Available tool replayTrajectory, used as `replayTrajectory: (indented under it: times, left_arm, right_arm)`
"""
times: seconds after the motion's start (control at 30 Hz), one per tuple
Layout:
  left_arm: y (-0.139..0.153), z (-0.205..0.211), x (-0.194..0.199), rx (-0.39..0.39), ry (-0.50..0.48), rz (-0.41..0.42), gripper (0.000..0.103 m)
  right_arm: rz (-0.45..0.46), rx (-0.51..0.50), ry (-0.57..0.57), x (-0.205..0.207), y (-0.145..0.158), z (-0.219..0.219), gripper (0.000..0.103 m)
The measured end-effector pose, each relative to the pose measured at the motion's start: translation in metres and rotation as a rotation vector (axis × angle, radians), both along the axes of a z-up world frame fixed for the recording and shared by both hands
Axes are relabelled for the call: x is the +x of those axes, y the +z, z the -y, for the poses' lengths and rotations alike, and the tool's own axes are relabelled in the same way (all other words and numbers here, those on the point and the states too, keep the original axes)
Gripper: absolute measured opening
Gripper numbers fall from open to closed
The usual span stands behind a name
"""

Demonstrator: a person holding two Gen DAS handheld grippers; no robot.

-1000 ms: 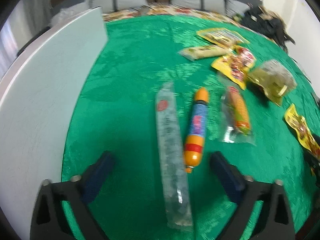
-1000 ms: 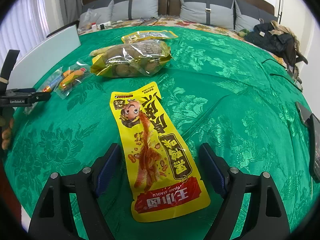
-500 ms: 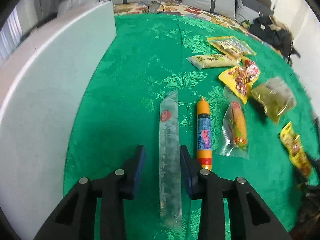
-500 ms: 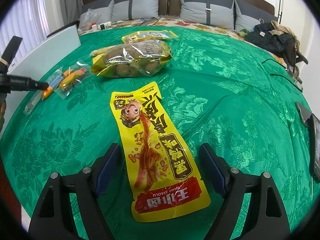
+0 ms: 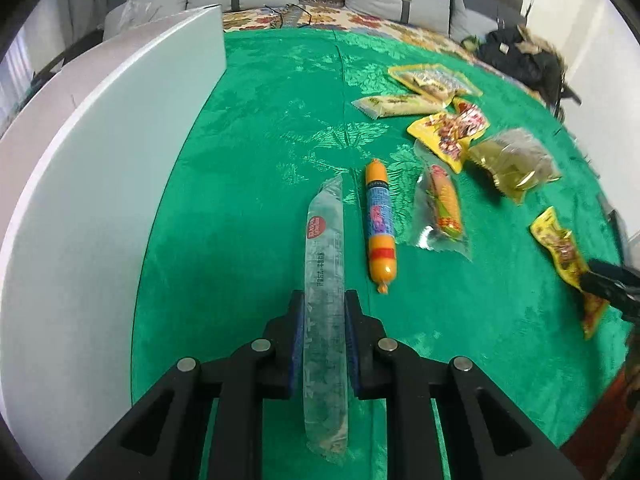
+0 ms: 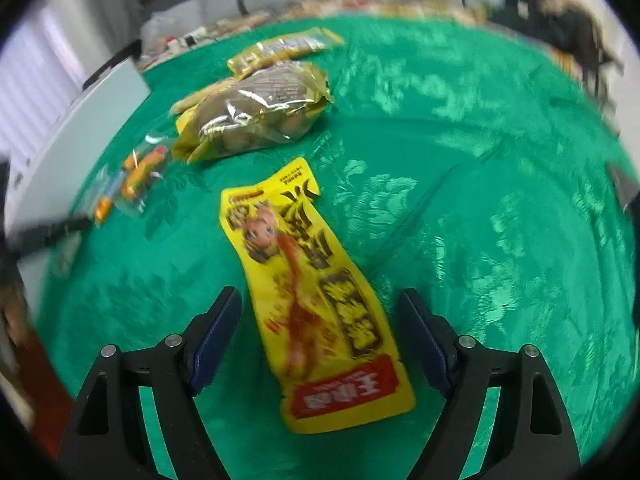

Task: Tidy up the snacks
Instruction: 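Carry the tube and yellow packet over the white box and open both grippers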

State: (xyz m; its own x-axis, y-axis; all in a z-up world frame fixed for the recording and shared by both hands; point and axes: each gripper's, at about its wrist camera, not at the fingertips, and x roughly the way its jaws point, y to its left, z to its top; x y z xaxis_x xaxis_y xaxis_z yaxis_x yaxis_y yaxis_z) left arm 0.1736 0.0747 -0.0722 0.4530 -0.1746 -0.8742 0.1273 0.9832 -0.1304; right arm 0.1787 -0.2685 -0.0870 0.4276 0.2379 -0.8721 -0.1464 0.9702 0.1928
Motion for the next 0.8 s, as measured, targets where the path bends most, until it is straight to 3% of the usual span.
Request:
replayTrajectory:
  times: [0.13,0.2,0.23,0.33,0.6,0.8]
  left_arm:
    - [0.016,-0.003,-0.014,-0.064,0.006,0.021,0.018]
    - [0.028,-0.006,-0.024,-0.095,0.005,0.044,0.018]
    - [0.032,-0.006,-0.026,-0.105,0.003,0.053,0.018]
    - [0.05,-0.008,-0.04,-0.148,-0.009,0.087,0.018]
    - [0.081,-0.025,-0.057,-0.299,0.015,0.133,0.018]
    - [0.122,-0.065,-0.07,-0.374,0.074,0.211,0.018]
  right_arm:
    - [-0.067,-0.214,0.186,0.021,-0.006,-0.043,0.083]
    - [-0.086,-0.28,0.213,0.021,-0.013,-0.05,0.079]
    - [-0.082,-0.263,0.193,0.019,-0.009,-0.047,0.063]
    - [-0.083,-0.182,0.133,0.013,0.007,-0.033,0.045]
    - [-0.017,-0.027,0.038,-0.005,0.056,-0.017,0.043]
    - [0.105,0.076,0.102,-0.007,0.113,-0.063,0.043]
